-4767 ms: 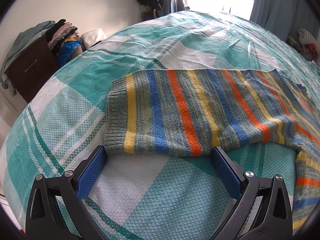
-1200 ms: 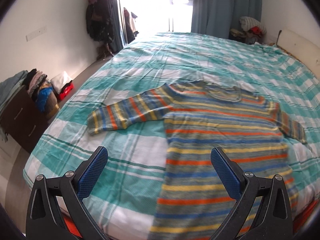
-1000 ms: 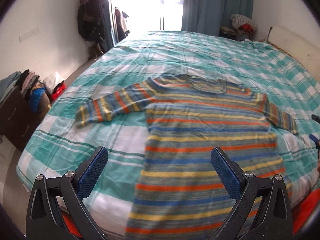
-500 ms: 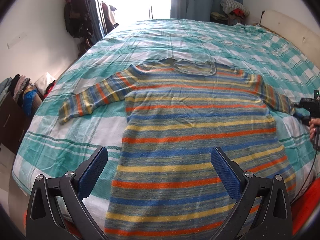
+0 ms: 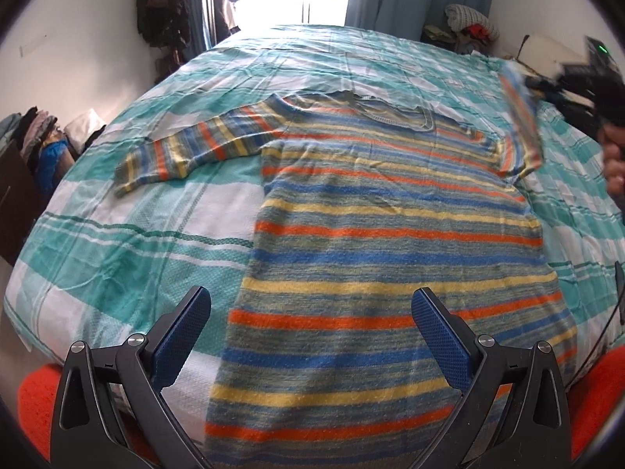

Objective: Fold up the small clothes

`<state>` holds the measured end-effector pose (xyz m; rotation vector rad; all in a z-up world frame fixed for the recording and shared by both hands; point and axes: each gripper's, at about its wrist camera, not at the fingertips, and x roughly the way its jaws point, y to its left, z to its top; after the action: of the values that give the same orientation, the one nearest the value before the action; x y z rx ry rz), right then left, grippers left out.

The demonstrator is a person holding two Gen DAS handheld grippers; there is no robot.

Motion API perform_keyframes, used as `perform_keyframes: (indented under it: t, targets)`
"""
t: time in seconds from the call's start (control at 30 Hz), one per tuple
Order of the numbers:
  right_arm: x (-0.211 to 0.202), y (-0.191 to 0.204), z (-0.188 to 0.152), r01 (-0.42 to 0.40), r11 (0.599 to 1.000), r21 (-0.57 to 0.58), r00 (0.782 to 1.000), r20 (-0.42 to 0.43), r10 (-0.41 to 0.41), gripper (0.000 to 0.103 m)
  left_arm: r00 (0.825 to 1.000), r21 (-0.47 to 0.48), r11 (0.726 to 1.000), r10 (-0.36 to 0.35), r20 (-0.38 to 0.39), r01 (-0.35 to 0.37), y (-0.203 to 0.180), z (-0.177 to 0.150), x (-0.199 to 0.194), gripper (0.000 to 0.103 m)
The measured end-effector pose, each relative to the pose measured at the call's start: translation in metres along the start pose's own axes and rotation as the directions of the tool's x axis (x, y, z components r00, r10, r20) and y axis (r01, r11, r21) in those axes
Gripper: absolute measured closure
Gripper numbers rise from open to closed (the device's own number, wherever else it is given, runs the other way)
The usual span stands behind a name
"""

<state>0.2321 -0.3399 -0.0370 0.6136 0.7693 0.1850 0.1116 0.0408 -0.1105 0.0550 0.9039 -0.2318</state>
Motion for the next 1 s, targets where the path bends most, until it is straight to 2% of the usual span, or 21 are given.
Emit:
perform_keyframes:
  t: [0.07,0.1,0.13,0.23,0.3,0.4,0.47,0.53,0.6,0.63,0.67,0.73,0.8,0.87,0.93,1.0]
  targets:
    - [0.045,0.025,-0.001,-0.027,1.000,0.003,0.997,-0.074,0.027,0.077,1.000,-0.011,1.000,0.006,0.003,-0.006,0.007,-0.002,-0.001,0.001]
    - [0.066,0.030,-0.006,-0.036,0.999,0.037,0.992,-0.121,0.040,0.049,1.000,-0.018,1.000,0.009,0.000,-0.009,0.011,-0.003,0.000,0.001]
    - [0.079,0.032,-0.009,-0.042,0.997,0.067,0.989,-0.138,0.051,0.037,1.000,-0.028,1.000,0.015,-0.004,-0.015,0.016,-0.004,0.001,0.001]
    - [0.085,0.025,-0.012,-0.095,0.986,0.134,0.990,-0.095,0.109,0.037,1.000,-0.056,0.998,0.025,-0.008,-0.026,0.030,-0.007,0.003,0.001]
    - [0.070,0.009,-0.010,-0.086,0.985,0.150,0.993,-0.061,0.096,0.037,1.000,-0.070,0.997,0.027,-0.005,-0.028,0.036,-0.008,0.005,0.001]
    - [0.055,-0.032,-0.007,-0.040,0.981,0.190,0.995,-0.082,0.056,0.037,1.000,-0.069,0.997,0.024,-0.012,-0.025,0.035,-0.009,0.009,0.001]
    - [0.051,-0.067,-0.020,-0.012,0.966,0.260,0.991,-0.129,0.047,0.037,1.000,-0.058,0.998,0.019,-0.024,-0.020,0.030,-0.008,0.013,0.001]
    - [0.060,-0.100,-0.037,0.073,0.949,0.307,0.981,-0.196,-0.012,0.037,0.999,-0.041,0.999,0.017,-0.027,-0.018,0.025,-0.009,0.014,0.000]
    - [0.066,-0.131,-0.055,0.214,0.927,0.307,0.953,-0.273,-0.130,0.039,0.999,-0.017,1.000,0.023,-0.025,-0.024,0.019,-0.011,0.014,0.001]
    - [0.065,-0.141,-0.060,0.278,0.915,0.291,0.939,-0.284,-0.195,0.045,0.999,-0.008,1.000,0.028,-0.026,-0.028,0.018,-0.012,0.013,0.001]
    - [0.055,-0.149,-0.063,0.304,0.909,0.286,0.938,-0.255,-0.233,0.049,0.999,-0.001,0.999,0.034,-0.025,-0.034,0.017,-0.012,0.012,0.001]
    - [0.037,-0.146,-0.064,0.293,0.914,0.282,0.950,-0.197,-0.244,0.052,0.999,0.002,0.999,0.040,-0.024,-0.040,0.016,-0.013,0.011,0.001]
    - [0.020,-0.124,-0.065,0.223,0.949,0.221,0.969,-0.153,-0.192,0.051,0.999,-0.001,0.999,0.037,-0.031,-0.037,0.014,-0.013,0.013,0.001]
    - [0.012,-0.096,-0.073,0.136,0.976,0.169,0.981,-0.159,-0.109,0.051,0.999,0.007,0.999,0.032,-0.044,-0.031,0.009,-0.013,0.017,0.001]
    - [0.015,-0.072,-0.094,0.037,0.988,0.149,0.980,-0.197,-0.006,0.051,0.998,0.033,0.999,0.022,-0.056,-0.020,-0.001,-0.014,0.021,0.001]
    - [0.019,-0.060,-0.122,0.017,0.989,0.144,0.973,-0.231,0.017,0.051,0.998,0.078,0.997,0.011,-0.058,-0.007,-0.012,-0.019,0.023,0.000]
